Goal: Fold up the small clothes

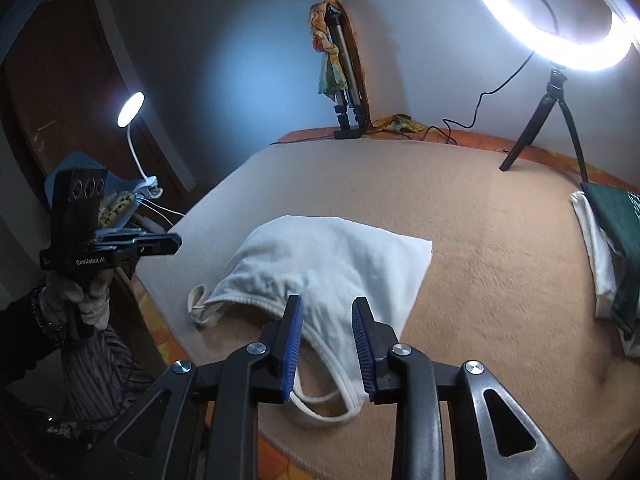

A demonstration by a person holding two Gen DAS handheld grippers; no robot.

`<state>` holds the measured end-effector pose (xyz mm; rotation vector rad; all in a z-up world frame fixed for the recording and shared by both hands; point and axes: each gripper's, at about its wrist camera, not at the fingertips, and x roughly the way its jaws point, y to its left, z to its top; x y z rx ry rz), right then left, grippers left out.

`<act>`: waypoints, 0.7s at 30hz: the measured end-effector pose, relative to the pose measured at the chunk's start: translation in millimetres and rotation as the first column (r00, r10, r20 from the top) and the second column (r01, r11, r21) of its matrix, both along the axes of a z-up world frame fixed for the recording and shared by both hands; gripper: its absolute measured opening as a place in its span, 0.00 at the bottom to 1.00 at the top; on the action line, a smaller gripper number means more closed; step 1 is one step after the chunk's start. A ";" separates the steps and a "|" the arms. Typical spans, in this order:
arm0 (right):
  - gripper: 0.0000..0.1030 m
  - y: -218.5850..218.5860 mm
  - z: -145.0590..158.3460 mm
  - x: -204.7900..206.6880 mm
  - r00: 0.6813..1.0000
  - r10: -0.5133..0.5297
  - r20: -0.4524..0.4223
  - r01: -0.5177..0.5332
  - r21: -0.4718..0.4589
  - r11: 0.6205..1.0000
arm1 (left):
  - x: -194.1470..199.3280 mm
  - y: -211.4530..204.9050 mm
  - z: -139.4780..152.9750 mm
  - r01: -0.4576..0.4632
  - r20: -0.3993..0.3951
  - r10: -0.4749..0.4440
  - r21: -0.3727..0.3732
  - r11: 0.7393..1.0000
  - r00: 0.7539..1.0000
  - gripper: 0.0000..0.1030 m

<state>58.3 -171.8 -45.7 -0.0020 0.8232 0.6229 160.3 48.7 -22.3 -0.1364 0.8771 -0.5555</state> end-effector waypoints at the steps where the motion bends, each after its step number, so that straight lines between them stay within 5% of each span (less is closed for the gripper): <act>1: 0.26 5.7 -5.7 5.7 1.000 -0.003 -0.007 0.002 -0.010 1.000 | 10.4 -5.1 -6.2 -0.011 -0.008 0.011 0.012 1.000 1.000 0.09; 7: 0.26 25.0 -48.1 35.7 0.996 -0.021 -0.083 0.015 -0.066 0.998 | 42.4 -27.6 -51.6 -0.022 -0.092 0.030 0.095 0.995 0.995 0.09; 12: 0.24 20.5 -67.5 33.3 0.991 0.009 -0.135 -0.020 -0.081 0.997 | 30.8 -23.8 -75.4 -0.008 -0.143 0.025 0.119 0.993 0.989 0.08; 17: 0.23 9.4 -78.1 26.9 0.981 0.039 -0.191 -0.048 -0.047 0.998 | 17.1 -19.6 -72.4 0.019 -0.117 -0.003 0.134 0.991 0.993 0.09; 21: 0.26 0.5 -55.2 28.6 0.988 0.031 -0.151 -0.025 0.040 0.999 | 19.0 -15.4 -51.4 -0.015 -0.076 0.021 0.071 0.997 0.997 0.09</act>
